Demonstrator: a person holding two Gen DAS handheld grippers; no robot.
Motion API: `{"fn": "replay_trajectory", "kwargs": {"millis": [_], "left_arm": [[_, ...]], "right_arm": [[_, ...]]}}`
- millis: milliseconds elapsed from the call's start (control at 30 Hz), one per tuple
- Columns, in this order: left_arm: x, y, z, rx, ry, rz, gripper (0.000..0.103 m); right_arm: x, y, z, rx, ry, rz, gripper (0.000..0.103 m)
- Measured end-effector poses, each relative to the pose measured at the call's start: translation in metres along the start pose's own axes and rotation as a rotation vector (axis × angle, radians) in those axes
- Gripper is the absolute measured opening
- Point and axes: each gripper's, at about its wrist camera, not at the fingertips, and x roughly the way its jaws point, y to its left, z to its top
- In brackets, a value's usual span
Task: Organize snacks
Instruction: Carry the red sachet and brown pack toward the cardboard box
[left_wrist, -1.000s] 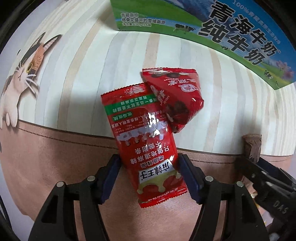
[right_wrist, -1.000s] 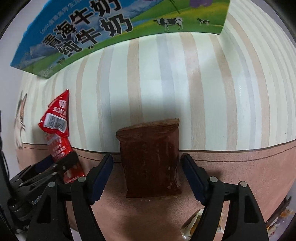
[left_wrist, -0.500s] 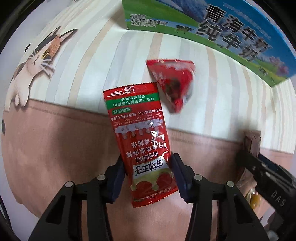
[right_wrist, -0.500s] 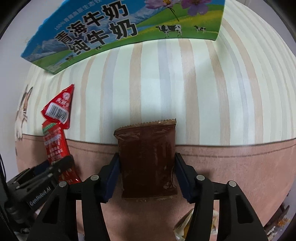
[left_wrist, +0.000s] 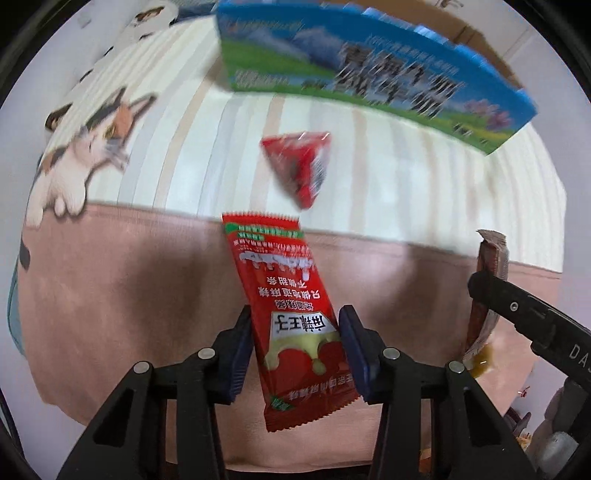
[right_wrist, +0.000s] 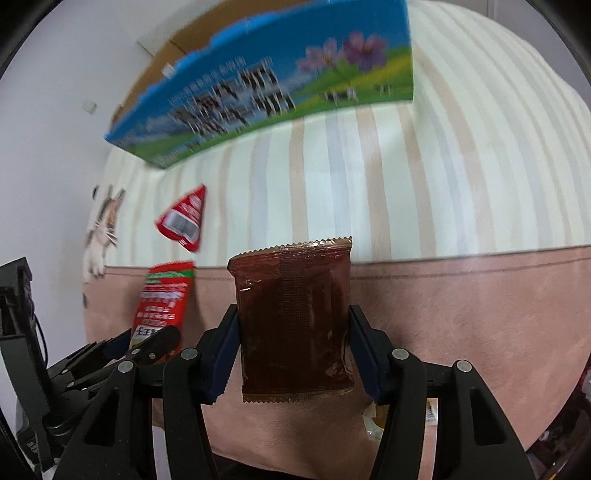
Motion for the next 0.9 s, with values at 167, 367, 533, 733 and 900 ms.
{"fn": "replay_trajectory", "kwargs": {"millis": [167,367,533,733,900], "left_arm": [[-0.027,-0.011,0.016,0.041,-0.038,-0.047,0.028],[0.02,0.009,0.045,-0.135,0.168,-0.183,0.039],[0.056,0.05,0.028,-0.444,0.304,-0.355,0.04],[0.065,0.021,0.045,-0.463,0.279,-0.383,0.068],[0.101,-0.019,0.073,-0.364,0.319,-0.217,0.079]], "right_arm": [[-0.036,-0.007,0.026,-0.007,-0.055,0.028,0.059],[-0.04,-0.019,0.041,0.017,-0.058,0.039,0.059],[-0.025,-0.031,0.035,0.071,-0.035,0.057,0.059],[-0.007,-0.055,0.032,0.125,-0.02,0.023,0.059],[0.0,-0.068,0.03,0.141,-0.012,-0.007,0.059]]}}
